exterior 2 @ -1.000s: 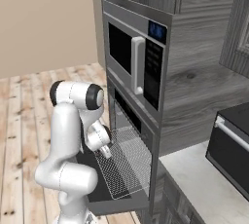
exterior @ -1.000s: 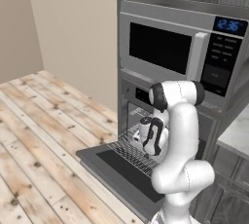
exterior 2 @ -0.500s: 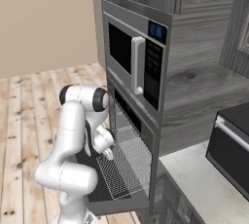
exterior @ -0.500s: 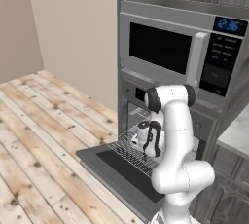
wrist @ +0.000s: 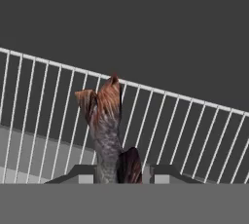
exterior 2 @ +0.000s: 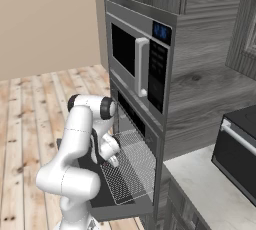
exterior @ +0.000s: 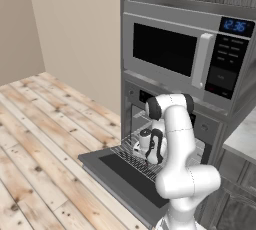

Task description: Place the fish on the bottom rack of the oven, and slide the tray back inside. Close the oven door.

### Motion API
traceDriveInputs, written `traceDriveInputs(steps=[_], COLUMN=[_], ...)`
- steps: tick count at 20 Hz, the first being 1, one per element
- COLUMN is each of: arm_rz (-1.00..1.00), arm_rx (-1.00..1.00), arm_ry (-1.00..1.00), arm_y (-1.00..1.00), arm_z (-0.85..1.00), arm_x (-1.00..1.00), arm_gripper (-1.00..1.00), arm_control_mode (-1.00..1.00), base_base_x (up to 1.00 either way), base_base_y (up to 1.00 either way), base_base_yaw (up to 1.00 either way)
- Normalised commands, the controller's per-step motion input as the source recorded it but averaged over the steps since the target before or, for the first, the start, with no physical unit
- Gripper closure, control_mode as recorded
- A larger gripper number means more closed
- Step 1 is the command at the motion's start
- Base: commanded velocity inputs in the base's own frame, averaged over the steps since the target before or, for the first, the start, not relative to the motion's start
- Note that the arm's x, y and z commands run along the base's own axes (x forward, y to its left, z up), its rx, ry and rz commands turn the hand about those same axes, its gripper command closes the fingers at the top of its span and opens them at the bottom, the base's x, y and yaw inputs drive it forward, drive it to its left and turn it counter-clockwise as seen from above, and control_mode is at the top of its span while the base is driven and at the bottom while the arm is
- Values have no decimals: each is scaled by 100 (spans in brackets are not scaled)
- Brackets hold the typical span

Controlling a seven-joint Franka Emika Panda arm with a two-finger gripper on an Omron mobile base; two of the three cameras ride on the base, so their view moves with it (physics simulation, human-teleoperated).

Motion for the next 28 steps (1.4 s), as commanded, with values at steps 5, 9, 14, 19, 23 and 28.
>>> traceDriveInputs(steps=[5,9,14,19,23,28], arm_rz=[2,3,3,5,5,0], arm_rx=[0,0,0,-1,-9,-7], arm_ry=[2,1,0,1,-2,-9], arm_y=[0,-1,-9,-9,8,3], arm_z=[-42,-42,-38,-38,-19,36], arm_x=[29,30,27,17,-9,-47], arm_gripper=[100,100,100,-100,-100,-100], arm_control_mode=[-100,-100,-100,-100,-100,-100], base_base_x=[0,0,0,0,0,0], base_base_y=[0,0,0,0,0,0], base_base_yaw=[0,0,0,0,0,0])
